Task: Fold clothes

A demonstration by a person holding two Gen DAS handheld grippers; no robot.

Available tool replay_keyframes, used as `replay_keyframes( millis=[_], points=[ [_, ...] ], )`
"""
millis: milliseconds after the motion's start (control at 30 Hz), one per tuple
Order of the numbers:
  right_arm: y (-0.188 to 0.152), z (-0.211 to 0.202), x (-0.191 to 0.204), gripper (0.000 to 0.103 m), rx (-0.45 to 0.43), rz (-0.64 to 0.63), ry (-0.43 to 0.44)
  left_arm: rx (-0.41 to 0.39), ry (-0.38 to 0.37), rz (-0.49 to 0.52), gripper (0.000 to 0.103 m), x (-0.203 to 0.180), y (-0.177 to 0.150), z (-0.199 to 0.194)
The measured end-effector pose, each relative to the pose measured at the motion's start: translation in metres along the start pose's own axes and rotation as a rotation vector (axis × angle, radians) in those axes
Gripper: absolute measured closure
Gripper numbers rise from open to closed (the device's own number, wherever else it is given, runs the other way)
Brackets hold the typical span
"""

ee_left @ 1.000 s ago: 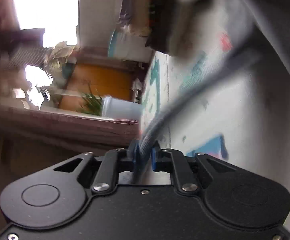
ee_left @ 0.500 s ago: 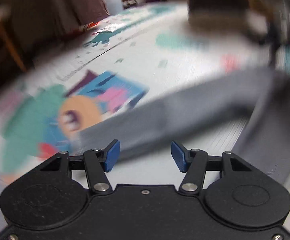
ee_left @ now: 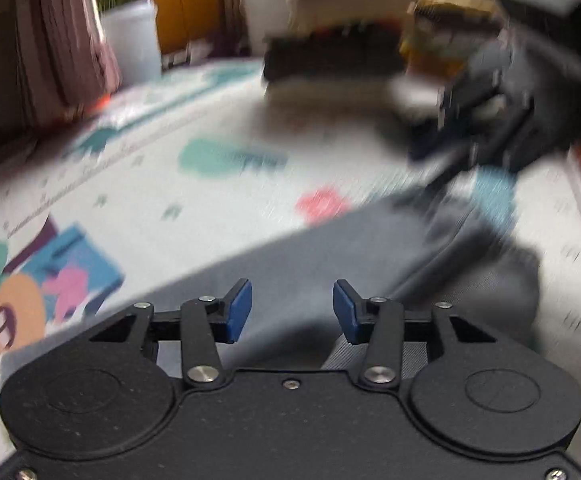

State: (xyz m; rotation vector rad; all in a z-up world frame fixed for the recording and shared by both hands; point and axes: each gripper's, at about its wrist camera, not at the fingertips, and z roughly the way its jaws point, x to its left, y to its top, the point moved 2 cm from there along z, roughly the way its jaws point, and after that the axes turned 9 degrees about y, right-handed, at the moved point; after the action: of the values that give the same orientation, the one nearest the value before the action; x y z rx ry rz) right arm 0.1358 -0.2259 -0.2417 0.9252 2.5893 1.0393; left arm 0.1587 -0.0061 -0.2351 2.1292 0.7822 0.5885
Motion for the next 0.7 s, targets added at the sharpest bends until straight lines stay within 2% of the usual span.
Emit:
replay_keyframes(
  millis=[67,133,167,267,333,400,467,500,533,600,633,667,700],
  points=[
    [-0.009,0.016,0.008,0.088,0.039,0.051,0.031,0.01,-0.041,-0.006,0.058,-0.012,-0.004,0.007],
    [-0.025,0.039,0.01,0.09,0.132,0.124,0.036,0.101,-0.053,-0.012,0.058,-0.019,-0.019,0.03],
    [-0.029,0.043,0.013,0.09,0.149,0.125,0.031,0.15,-0.058,-0.015,0.057,-0.023,-0.027,0.041],
    [-0.027,0.039,0.021,0.09,0.129,0.079,-0.008,0.139,-0.042,-0.018,0.059,-0.023,-0.033,0.026],
    [-0.019,0.018,0.023,0.09,0.058,0.06,-0.018,0.128,-0.03,-0.02,0.057,-0.023,-0.038,0.014],
    [-0.018,0.003,0.035,0.089,0.008,-0.004,-0.004,0.117,-0.018,-0.021,0.057,-0.023,-0.042,0.002],
    [-0.023,-0.005,0.052,0.088,0.003,-0.058,0.054,0.122,-0.029,0.01,0.05,-0.027,-0.052,-0.011],
    [-0.03,-0.006,0.062,0.081,0.028,-0.09,0.092,0.134,-0.049,0.046,0.05,-0.032,-0.061,-0.02],
    [-0.039,-0.005,0.072,0.068,0.064,-0.127,0.128,0.148,-0.063,0.094,0.049,-0.039,-0.072,-0.026],
    [-0.055,0.001,0.089,0.058,0.131,-0.205,0.151,0.176,-0.069,0.184,0.049,-0.05,-0.091,-0.032],
    [-0.063,0.005,0.094,0.058,0.168,-0.24,0.148,0.188,-0.059,0.223,0.049,-0.053,-0.097,-0.03],
    [-0.068,0.008,0.098,0.059,0.198,-0.266,0.132,0.165,-0.058,0.23,0.049,-0.054,-0.101,-0.029],
    [-0.071,0.009,0.099,0.061,0.213,-0.279,0.112,0.178,-0.075,0.224,0.049,-0.051,-0.098,-0.028]
  ],
)
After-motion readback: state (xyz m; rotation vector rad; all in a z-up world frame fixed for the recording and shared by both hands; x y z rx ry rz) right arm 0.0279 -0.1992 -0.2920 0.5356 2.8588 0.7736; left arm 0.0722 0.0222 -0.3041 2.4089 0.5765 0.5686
